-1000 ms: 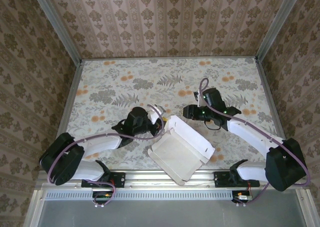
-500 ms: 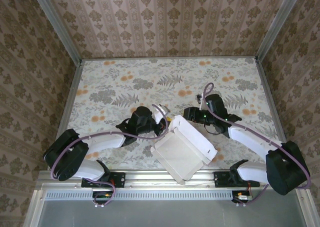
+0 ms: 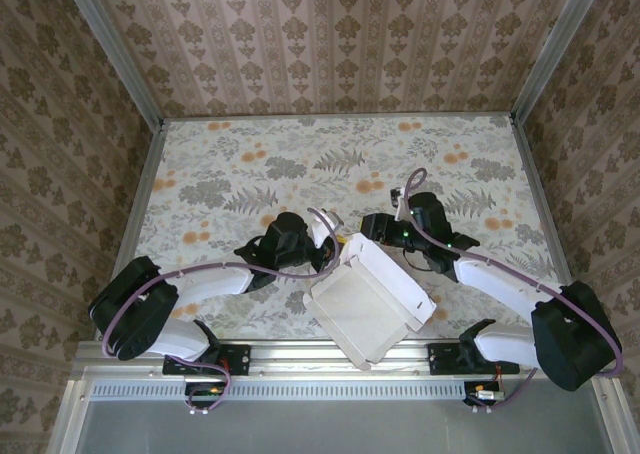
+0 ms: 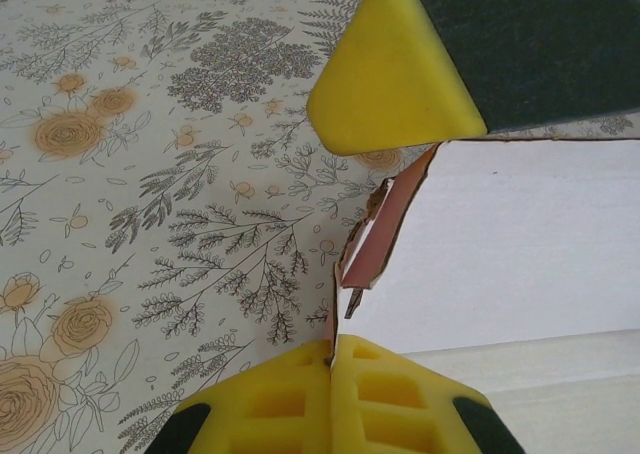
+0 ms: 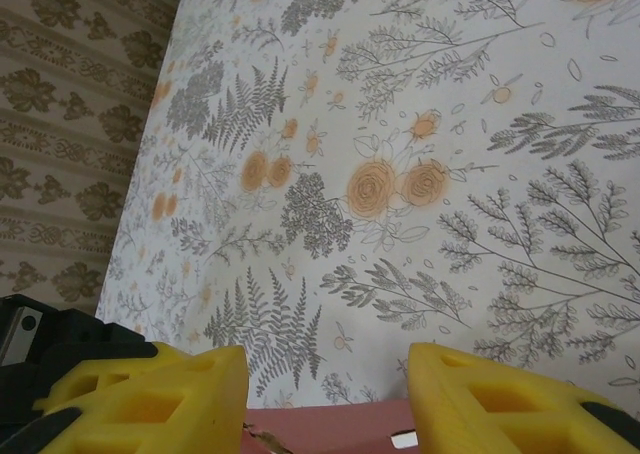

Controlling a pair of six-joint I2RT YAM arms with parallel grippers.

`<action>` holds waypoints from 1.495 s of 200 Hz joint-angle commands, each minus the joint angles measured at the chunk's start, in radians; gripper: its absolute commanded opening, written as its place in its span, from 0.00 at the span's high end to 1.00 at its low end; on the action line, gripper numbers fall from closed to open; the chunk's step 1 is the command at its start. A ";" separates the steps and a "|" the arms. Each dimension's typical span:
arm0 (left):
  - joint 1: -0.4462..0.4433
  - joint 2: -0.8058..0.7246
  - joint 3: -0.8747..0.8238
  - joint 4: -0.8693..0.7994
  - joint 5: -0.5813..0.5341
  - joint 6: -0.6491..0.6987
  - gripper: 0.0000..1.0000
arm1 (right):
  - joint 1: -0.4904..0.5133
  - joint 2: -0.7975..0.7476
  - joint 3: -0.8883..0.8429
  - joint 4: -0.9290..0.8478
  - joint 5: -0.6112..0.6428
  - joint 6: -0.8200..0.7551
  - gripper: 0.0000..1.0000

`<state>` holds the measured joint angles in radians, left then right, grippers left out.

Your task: Fold the paper box

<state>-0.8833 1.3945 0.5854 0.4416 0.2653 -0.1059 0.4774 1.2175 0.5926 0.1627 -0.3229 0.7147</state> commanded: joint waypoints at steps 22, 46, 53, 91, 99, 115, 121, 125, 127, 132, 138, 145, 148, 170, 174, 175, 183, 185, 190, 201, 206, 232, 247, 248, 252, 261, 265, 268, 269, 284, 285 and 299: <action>-0.015 0.018 0.037 -0.021 0.031 -0.018 1.00 | 0.033 0.023 -0.022 0.054 0.059 0.005 0.51; -0.021 0.021 0.040 -0.018 0.041 -0.018 1.00 | 0.040 0.032 -0.027 0.069 0.087 0.006 0.50; -0.024 0.023 0.043 -0.019 0.046 -0.017 1.00 | 0.041 0.036 -0.029 0.076 0.093 0.007 0.50; -0.034 0.020 0.046 -0.024 0.064 -0.012 1.00 | 0.047 0.053 -0.039 0.103 0.135 0.014 0.50; -0.035 0.018 0.047 -0.025 0.070 -0.012 1.00 | 0.048 0.055 -0.039 0.105 0.140 0.014 0.50; -0.039 0.015 0.051 -0.035 0.072 -0.013 1.00 | 0.054 0.061 -0.036 0.104 0.148 0.008 0.49; -0.040 0.015 0.052 -0.042 0.071 -0.013 1.00 | 0.057 0.062 -0.034 0.101 0.153 0.004 0.49; -0.040 0.015 0.054 -0.047 0.069 -0.012 1.00 | 0.061 0.065 -0.033 0.098 0.156 0.000 0.49; -0.039 0.015 0.054 -0.048 0.069 -0.012 1.00 | 0.062 0.065 -0.032 0.097 0.158 -0.001 0.49; -0.039 0.015 0.056 -0.051 0.069 -0.011 1.00 | 0.066 0.069 -0.030 0.094 0.163 -0.004 0.49; -0.039 0.017 0.057 -0.053 0.069 -0.011 1.00 | 0.070 0.071 -0.030 0.092 0.167 -0.007 0.49; -0.039 0.017 0.058 -0.053 0.069 -0.011 1.00 | 0.075 0.073 -0.030 0.089 0.174 -0.011 0.49; -0.039 0.017 0.058 -0.055 0.070 -0.012 1.00 | 0.077 0.074 -0.030 0.089 0.177 -0.012 0.49; -0.038 0.024 0.069 -0.064 0.078 -0.014 1.00 | 0.094 0.084 -0.025 0.075 0.203 -0.023 0.48; -0.039 0.026 0.071 -0.065 0.078 -0.015 1.00 | 0.097 0.086 -0.024 0.072 0.207 -0.024 0.48; -0.039 0.026 0.071 -0.065 0.078 -0.015 1.00 | 0.097 0.086 -0.024 0.072 0.208 -0.025 0.48; -0.039 0.027 0.072 -0.069 0.079 -0.016 1.00 | 0.098 0.089 -0.026 0.073 0.211 -0.025 0.48; -0.037 0.028 0.073 -0.070 0.078 -0.016 1.00 | 0.099 0.089 -0.026 0.074 0.212 -0.024 0.48; -0.039 0.029 0.072 -0.070 0.079 -0.017 1.00 | 0.099 0.089 -0.028 0.077 0.212 -0.023 0.48; -0.039 0.030 0.069 -0.072 0.079 -0.017 1.00 | 0.099 0.089 -0.031 0.083 0.215 -0.021 0.48; -0.038 0.031 0.068 -0.072 0.078 -0.017 1.00 | 0.100 0.088 -0.031 0.084 0.214 -0.021 0.48; -0.039 0.031 0.057 -0.074 0.075 -0.018 1.00 | 0.102 0.089 -0.030 0.081 0.212 -0.028 0.50; -0.039 0.028 0.051 -0.076 0.074 -0.022 1.00 | 0.108 0.093 -0.028 0.077 0.214 -0.036 0.51; -0.038 0.028 0.050 -0.076 0.074 -0.023 1.00 | 0.109 0.093 -0.028 0.077 0.214 -0.036 0.51; -0.037 0.026 0.050 -0.078 0.072 -0.023 1.00 | 0.112 0.095 -0.027 0.074 0.217 -0.039 0.51; -0.038 0.024 0.047 -0.079 0.071 -0.026 1.00 | 0.121 0.098 -0.027 0.065 0.226 -0.046 0.52; -0.037 0.023 0.047 -0.080 0.071 -0.027 1.00 | 0.124 0.100 -0.024 0.062 0.230 -0.049 0.53; -0.038 0.022 0.046 -0.080 0.071 -0.028 1.00 | 0.126 0.100 -0.025 0.060 0.232 -0.049 0.53; -0.038 0.022 0.046 -0.080 0.071 -0.028 0.99 | 0.126 0.101 -0.024 0.060 0.231 -0.051 0.53; -0.038 0.020 0.045 -0.084 0.069 -0.031 0.98 | 0.135 0.102 -0.027 0.056 0.241 -0.056 0.53; -0.037 0.020 0.045 -0.085 0.069 -0.031 0.98 | 0.136 0.102 -0.027 0.055 0.241 -0.056 0.53; -0.034 0.020 0.043 -0.088 0.068 -0.034 0.96 | 0.143 0.097 -0.025 0.050 0.252 -0.062 0.53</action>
<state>-0.9150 1.4143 0.6285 0.3740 0.3149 -0.1139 0.5934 1.2938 0.5690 0.2600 -0.0925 0.6876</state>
